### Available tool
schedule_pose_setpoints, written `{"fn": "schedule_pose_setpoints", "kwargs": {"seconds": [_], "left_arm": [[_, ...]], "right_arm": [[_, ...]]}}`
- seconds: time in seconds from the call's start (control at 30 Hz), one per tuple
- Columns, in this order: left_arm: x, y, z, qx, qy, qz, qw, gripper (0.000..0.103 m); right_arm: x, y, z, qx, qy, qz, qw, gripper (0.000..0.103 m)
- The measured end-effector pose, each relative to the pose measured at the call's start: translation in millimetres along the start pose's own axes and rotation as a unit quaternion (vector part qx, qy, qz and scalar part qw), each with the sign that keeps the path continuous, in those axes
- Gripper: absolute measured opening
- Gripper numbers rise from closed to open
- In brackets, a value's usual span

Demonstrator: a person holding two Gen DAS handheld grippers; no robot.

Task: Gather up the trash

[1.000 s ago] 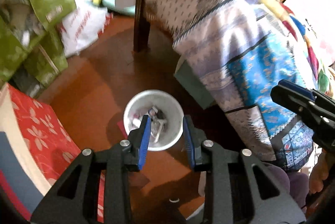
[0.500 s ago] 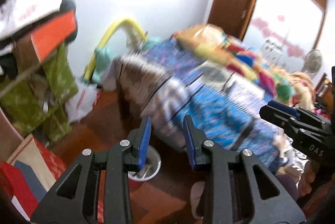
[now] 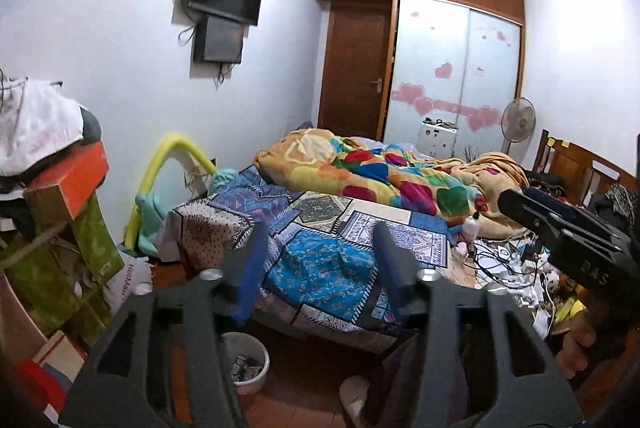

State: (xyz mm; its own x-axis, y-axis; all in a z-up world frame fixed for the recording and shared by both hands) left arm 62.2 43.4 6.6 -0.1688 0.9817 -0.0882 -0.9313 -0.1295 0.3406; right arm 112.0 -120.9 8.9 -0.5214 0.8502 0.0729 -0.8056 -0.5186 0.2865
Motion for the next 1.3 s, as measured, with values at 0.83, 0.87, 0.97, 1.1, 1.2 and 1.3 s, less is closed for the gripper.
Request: {"fn": "schedule_pose_setpoints", "kwargs": {"seconds": [0.83, 0.87, 0.97, 1.1, 1.2, 1.3], "left_arm": [[-11.6, 41.7, -32.8, -0.007, -0.014, -0.001, 0.9999, 0.095], [-11.8, 41.6, -33.0, -0.006, -0.014, -0.001, 0.9999, 0.095], [-12.4, 41.3, -33.6, -0.004, -0.014, 0.000, 0.9999, 0.095], [-12.4, 39.3, -33.6, -0.001, -0.013, -0.001, 0.9999, 0.095], [-13.7, 37.3, -33.9, 0.001, -0.012, -0.002, 0.9999, 0.095], [-14.6, 36.2, -34.1, 0.001, -0.013, -0.003, 0.9999, 0.095]], "right_arm": [[-7.7, 62.5, -24.0, -0.014, -0.013, -0.106, 0.994, 0.103], [-8.6, 63.1, -24.1, -0.014, -0.014, -0.106, 0.994, 0.103], [-9.1, 62.4, -25.0, -0.011, -0.016, -0.105, 0.994, 0.103], [-10.6, 62.5, -25.2, -0.008, -0.017, -0.103, 0.994, 0.103], [-10.3, 62.5, -25.0, -0.008, -0.017, -0.103, 0.995, 0.103], [-11.2, 62.1, -25.8, -0.008, -0.015, -0.104, 0.994, 0.103]]}}
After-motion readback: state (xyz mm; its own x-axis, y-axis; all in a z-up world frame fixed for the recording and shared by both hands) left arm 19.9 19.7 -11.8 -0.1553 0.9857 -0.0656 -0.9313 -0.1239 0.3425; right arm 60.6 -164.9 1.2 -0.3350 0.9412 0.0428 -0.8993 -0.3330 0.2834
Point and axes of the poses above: each gripper's, at about its wrist camera, not at the fingertips, and y roughly against the way its jaws point, x to its left, z to its top, the point moved 6 cm from there along -y, roughly the way its jaws point, and after that the axes turned 2 degrees about z, right-handed, at the moved point
